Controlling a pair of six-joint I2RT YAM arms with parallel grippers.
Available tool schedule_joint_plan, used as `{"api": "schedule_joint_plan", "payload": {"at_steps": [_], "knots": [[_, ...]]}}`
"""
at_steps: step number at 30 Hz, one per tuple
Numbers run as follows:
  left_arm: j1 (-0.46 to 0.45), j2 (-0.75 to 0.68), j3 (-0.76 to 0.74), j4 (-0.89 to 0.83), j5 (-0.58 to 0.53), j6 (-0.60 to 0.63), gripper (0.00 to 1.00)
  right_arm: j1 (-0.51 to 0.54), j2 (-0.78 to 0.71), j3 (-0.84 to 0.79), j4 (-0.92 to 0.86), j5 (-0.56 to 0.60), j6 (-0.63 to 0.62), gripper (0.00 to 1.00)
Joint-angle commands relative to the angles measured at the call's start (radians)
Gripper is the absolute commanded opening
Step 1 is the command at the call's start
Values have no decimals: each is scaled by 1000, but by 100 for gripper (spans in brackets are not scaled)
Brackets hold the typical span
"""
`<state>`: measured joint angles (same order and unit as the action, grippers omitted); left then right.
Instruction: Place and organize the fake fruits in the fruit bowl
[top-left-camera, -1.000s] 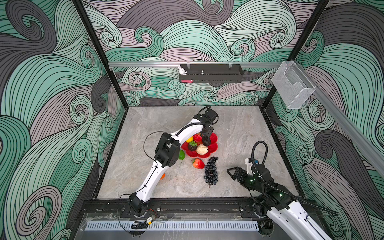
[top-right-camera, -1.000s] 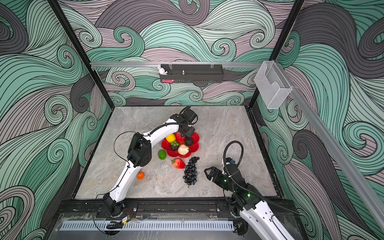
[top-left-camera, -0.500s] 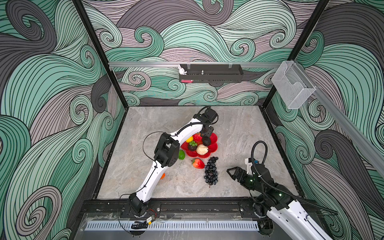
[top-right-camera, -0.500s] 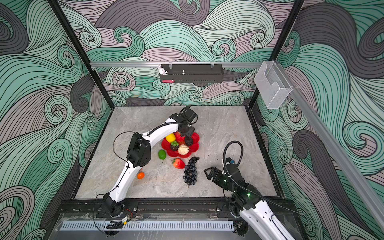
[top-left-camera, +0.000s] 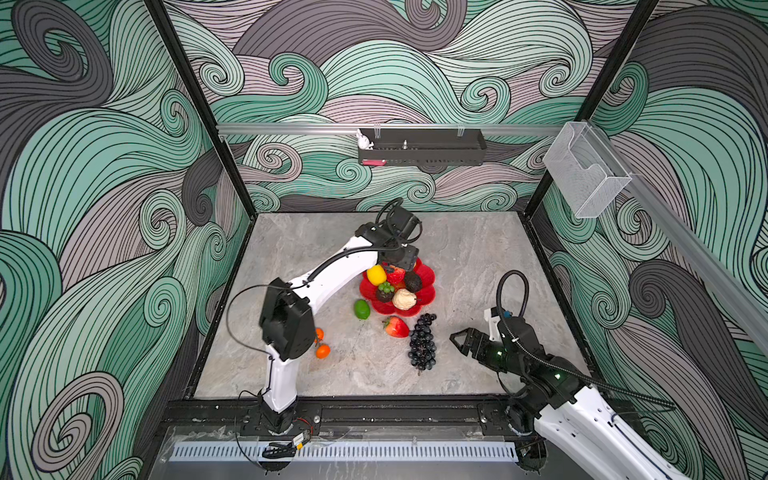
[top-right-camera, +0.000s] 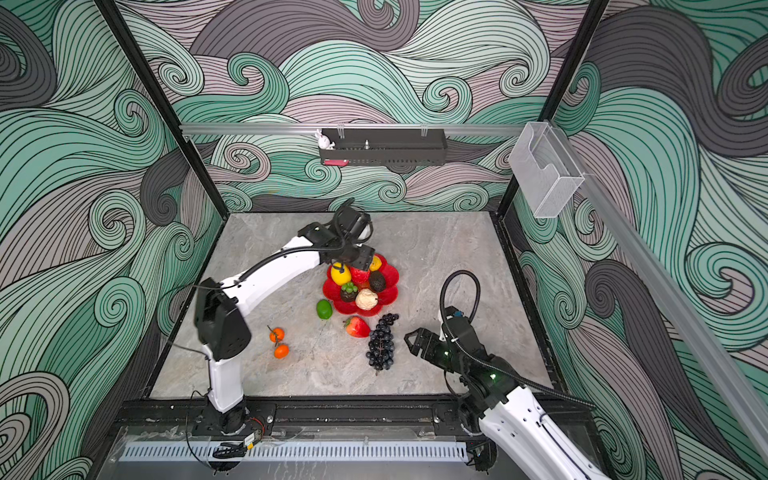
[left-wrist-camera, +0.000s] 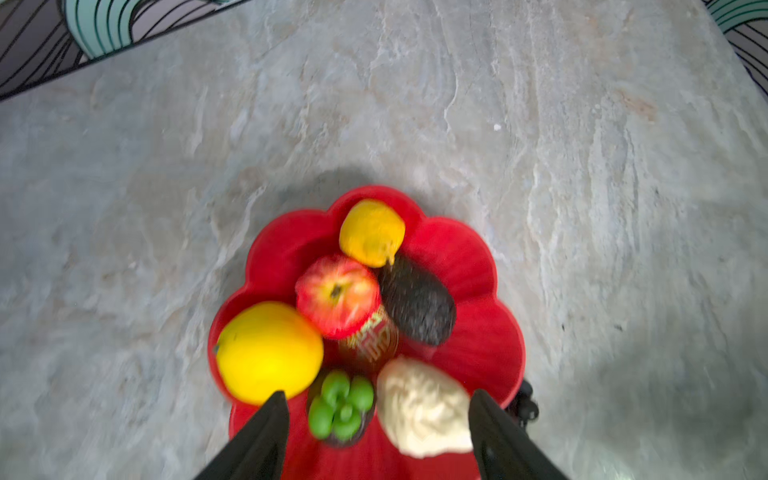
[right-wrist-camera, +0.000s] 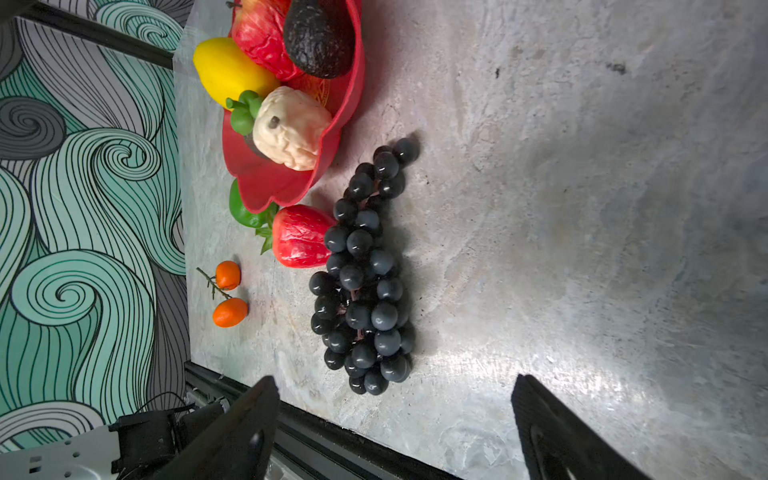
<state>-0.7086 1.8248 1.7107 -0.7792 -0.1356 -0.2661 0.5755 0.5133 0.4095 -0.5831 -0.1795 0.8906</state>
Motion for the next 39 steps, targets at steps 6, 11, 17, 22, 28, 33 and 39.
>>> {"api": "schedule_joint_plan", "payload": {"at_steps": [6,11,17,22,28,33,39], "knots": [[37,-556,-611,252,-119,-133,73,132,192,105,83,97,-113,88],[47,-803,-868,327,-133,-226,73,239,344,173,139,134,-179,88],[52,-1162,-1080,301,-263,-239,75,331,536,296,119,198,-301,88],[51,-1490,-1221,289,-279,-255,81,371,659,378,124,235,-394,88],[51,-1686,-1335,237,-289,-242,87,380,821,487,106,239,-436,90],[50,-1690,-1392,312,-204,-181,91,396,946,560,98,228,-456,90],[51,-1642,-1418,373,-148,-138,93,411,1058,637,86,240,-460,86]]}}
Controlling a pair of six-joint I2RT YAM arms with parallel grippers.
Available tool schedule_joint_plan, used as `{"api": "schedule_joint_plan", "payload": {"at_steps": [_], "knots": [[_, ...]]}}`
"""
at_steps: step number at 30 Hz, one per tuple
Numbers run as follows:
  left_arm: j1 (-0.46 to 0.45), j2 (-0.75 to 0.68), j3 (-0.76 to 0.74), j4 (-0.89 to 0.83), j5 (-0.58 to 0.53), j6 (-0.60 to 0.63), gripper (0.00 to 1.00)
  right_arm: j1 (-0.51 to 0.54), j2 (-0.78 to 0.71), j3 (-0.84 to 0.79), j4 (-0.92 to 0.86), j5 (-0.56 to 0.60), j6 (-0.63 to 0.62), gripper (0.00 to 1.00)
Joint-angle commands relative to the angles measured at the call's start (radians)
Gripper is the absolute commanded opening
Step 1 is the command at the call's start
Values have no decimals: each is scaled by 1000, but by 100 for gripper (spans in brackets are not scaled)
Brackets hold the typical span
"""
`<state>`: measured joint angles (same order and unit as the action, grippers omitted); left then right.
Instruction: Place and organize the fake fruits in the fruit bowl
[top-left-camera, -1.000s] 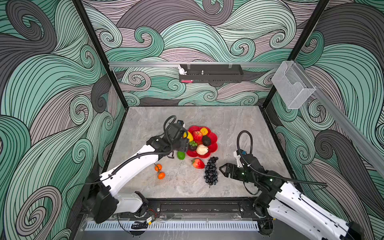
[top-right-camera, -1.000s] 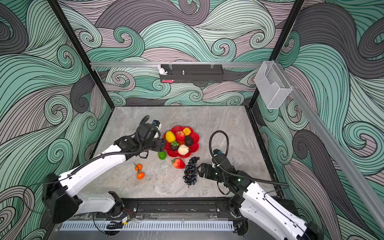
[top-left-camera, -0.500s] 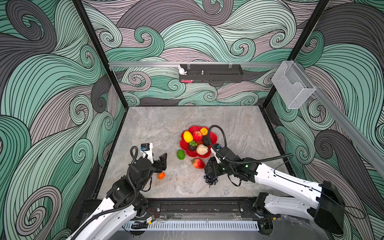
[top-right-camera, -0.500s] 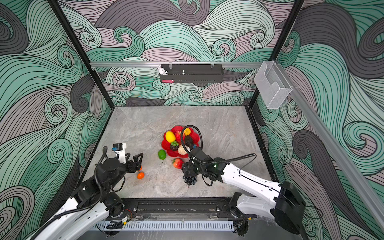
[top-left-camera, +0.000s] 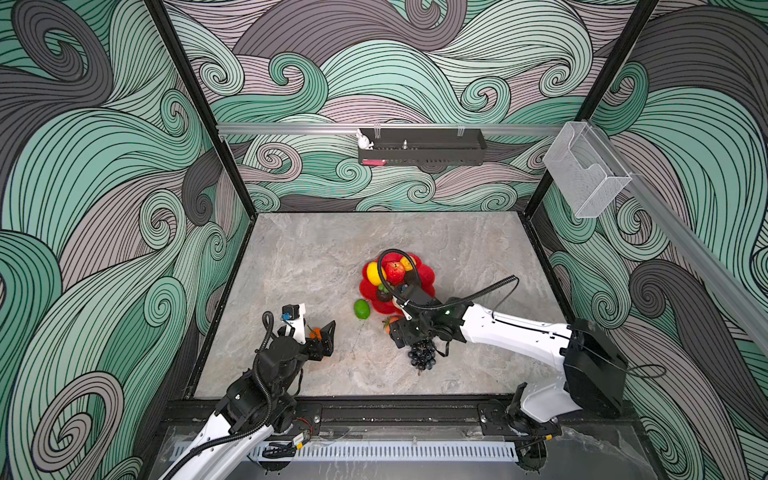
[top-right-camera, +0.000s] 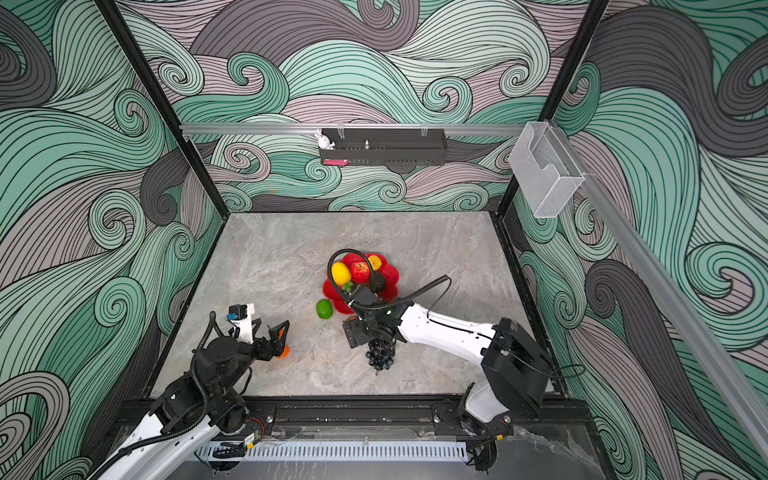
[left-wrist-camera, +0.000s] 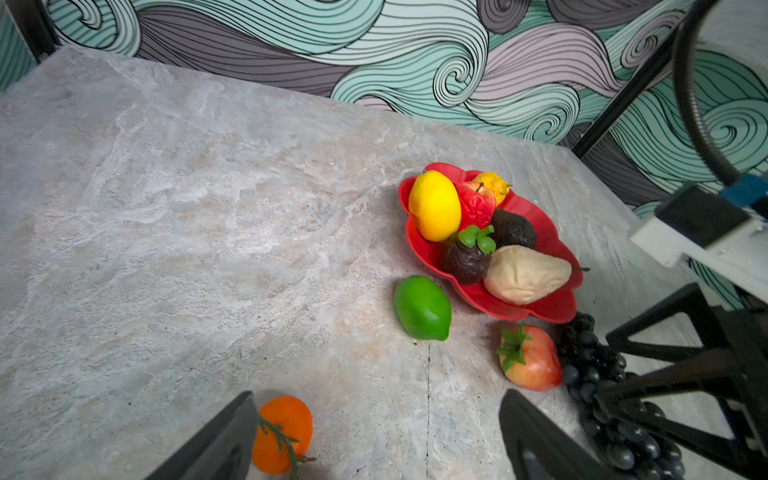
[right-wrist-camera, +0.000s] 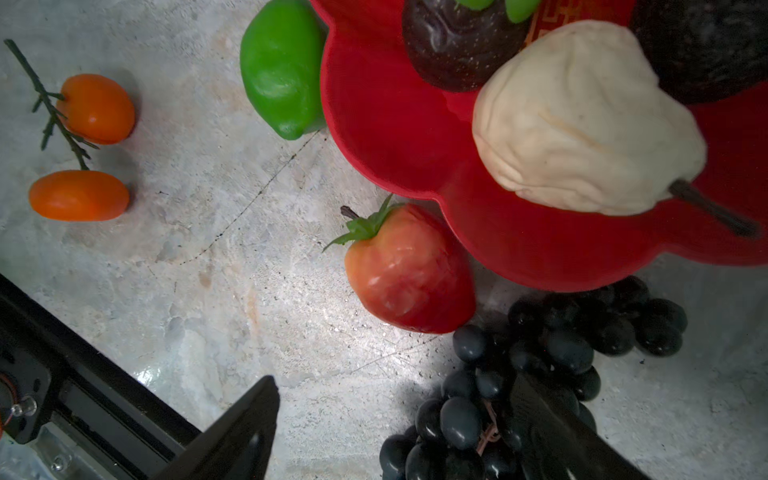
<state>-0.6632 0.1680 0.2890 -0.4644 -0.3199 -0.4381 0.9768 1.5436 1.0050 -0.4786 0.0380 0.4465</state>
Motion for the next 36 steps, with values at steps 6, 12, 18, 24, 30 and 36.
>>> {"api": "schedule_joint_plan", "payload": {"at_steps": [6,12,18,24,30,36], "knots": [[5,11,-5,75,48,35,93,19,104,80,-23,48,-13,86],[5,-4,-11,78,30,28,93,22,154,105,-24,66,5,86],[5,5,-10,81,27,29,93,33,202,128,-20,75,-1,87],[5,5,-11,81,12,30,93,44,239,152,-33,77,-8,85],[5,10,-16,88,4,30,93,76,231,156,-47,71,-5,80],[5,18,-14,93,4,34,93,88,202,150,-52,86,-10,78]]}}
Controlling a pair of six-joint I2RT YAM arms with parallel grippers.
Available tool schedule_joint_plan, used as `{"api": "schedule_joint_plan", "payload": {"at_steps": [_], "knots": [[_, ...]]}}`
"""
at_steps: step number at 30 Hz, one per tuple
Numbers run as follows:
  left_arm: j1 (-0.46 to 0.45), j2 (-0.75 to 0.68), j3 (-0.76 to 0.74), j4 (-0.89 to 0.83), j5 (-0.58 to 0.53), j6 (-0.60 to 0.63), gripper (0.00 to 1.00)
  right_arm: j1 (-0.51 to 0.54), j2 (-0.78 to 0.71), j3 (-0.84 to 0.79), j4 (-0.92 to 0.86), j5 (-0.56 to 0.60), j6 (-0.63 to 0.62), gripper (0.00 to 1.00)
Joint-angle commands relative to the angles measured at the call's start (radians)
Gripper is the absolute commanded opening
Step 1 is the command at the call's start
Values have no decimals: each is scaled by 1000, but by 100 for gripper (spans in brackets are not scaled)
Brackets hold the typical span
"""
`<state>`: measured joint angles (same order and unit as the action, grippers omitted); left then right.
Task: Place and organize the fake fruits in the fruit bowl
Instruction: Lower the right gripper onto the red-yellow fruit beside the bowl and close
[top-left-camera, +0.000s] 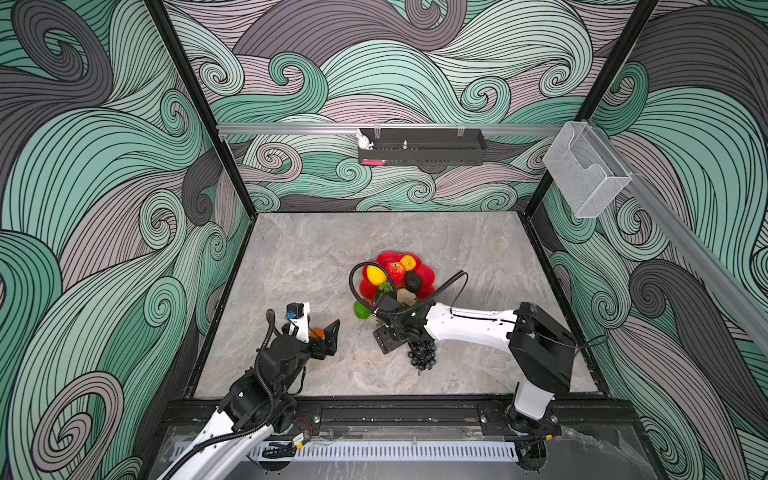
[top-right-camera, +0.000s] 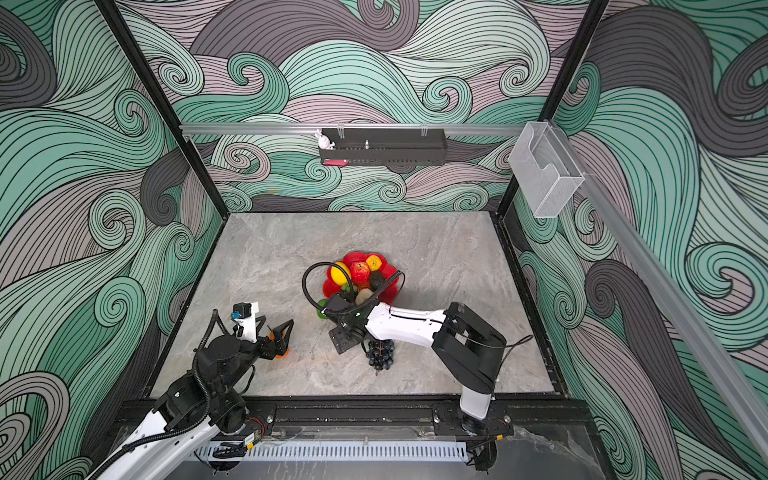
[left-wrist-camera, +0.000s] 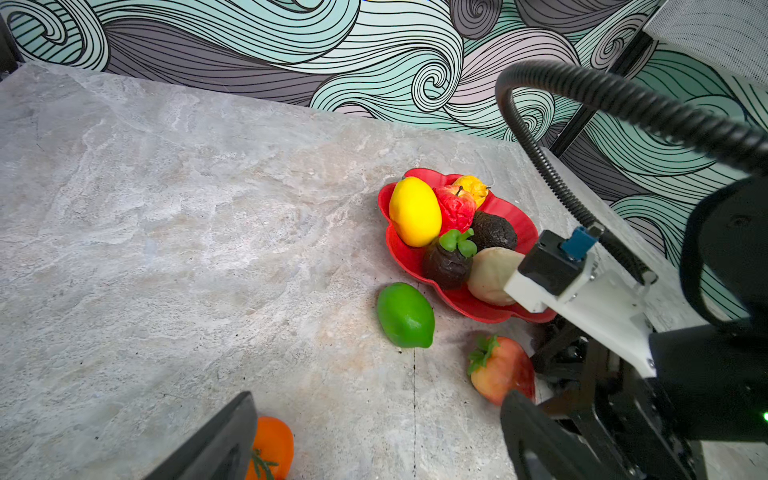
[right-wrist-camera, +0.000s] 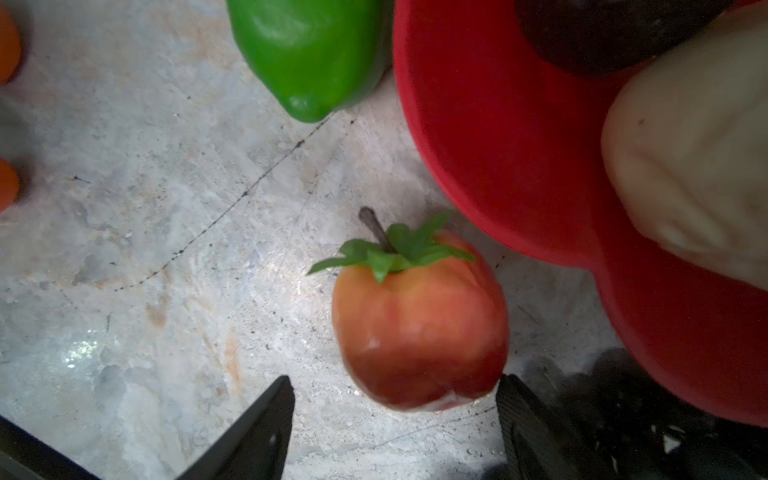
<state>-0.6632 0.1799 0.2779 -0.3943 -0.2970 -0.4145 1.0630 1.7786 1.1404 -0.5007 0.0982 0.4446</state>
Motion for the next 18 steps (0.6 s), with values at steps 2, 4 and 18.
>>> {"api": "schedule_joint_plan", "payload": {"at_steps": [2,4,18], "knots": [[5,4,-5,23,-19,11,93,-1,-41,16,-36,55,-14,78],[5,3,-6,25,-19,11,93,-4,-34,19,-39,73,-27,80],[5,11,-5,28,-15,13,94,-27,91,144,-86,75,-80,82]]}}
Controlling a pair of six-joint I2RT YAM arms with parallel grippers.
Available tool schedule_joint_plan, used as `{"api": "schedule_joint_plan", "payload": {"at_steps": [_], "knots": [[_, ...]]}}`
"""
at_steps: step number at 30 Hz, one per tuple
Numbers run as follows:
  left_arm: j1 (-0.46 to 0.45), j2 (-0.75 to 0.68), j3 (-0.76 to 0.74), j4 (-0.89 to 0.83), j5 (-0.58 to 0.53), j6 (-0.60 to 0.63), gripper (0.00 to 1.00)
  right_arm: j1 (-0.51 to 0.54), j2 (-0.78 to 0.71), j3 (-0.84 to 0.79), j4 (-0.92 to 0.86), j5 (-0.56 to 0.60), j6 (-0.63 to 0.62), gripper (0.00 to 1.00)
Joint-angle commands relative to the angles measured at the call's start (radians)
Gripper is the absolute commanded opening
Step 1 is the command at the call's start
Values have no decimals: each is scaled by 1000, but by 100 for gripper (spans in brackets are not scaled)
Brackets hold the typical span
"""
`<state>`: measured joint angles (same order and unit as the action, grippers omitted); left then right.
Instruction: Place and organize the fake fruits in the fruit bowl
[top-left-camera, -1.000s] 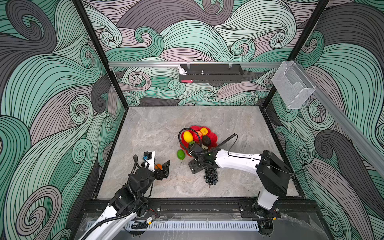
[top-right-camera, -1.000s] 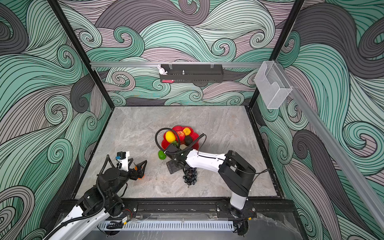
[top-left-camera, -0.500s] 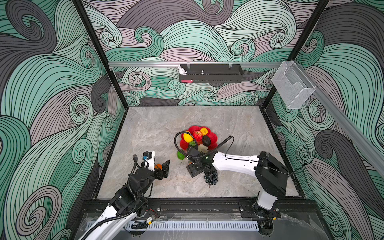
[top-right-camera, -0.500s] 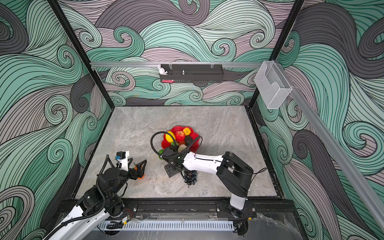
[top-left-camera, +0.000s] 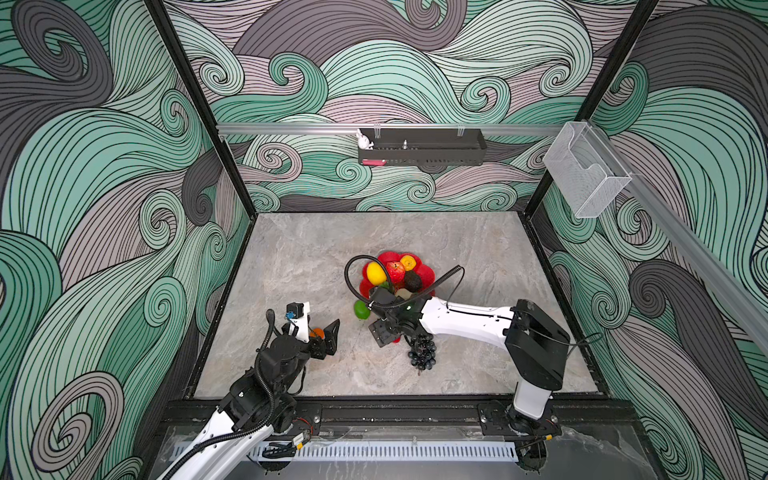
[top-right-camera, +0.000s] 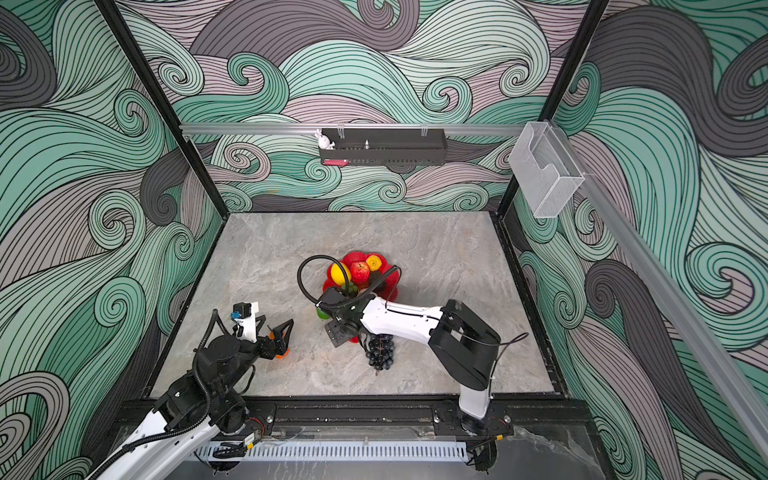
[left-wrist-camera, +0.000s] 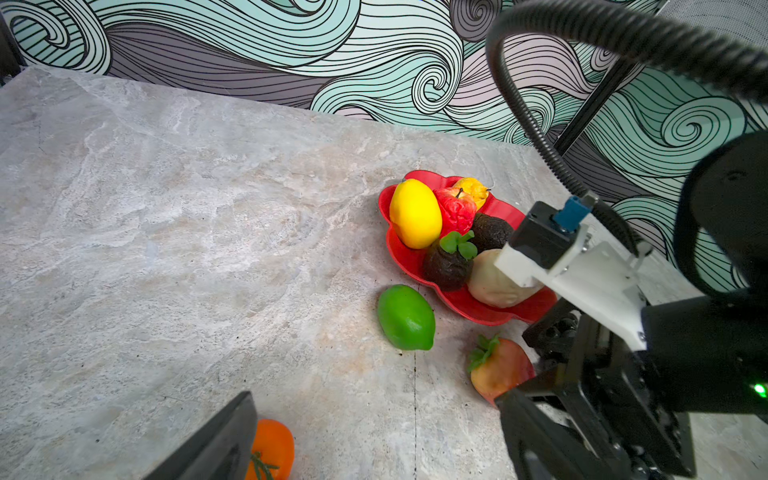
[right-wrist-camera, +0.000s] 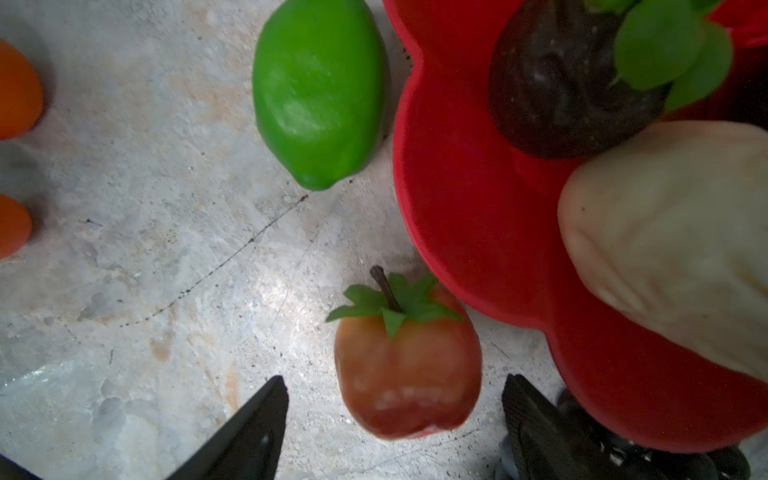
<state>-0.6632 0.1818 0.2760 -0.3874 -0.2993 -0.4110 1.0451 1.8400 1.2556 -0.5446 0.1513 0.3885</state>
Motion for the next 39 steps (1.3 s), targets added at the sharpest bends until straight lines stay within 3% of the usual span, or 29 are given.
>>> {"api": "schedule_joint_plan", "payload": {"at_steps": [1,9,25,36,39], "knots": [[5,8,-3,20,-13,10,94,-11,41,39,-51,25,-25,82],[5,7,-3,22,-11,10,94,-19,82,73,-72,38,-42,78],[5,19,-3,30,-8,10,94,-20,65,75,-73,13,-37,57],[5,47,-9,67,40,35,94,-24,-166,18,-59,-85,-7,56],[5,53,-29,139,127,57,94,-45,-273,-29,-11,-95,33,56]]}}
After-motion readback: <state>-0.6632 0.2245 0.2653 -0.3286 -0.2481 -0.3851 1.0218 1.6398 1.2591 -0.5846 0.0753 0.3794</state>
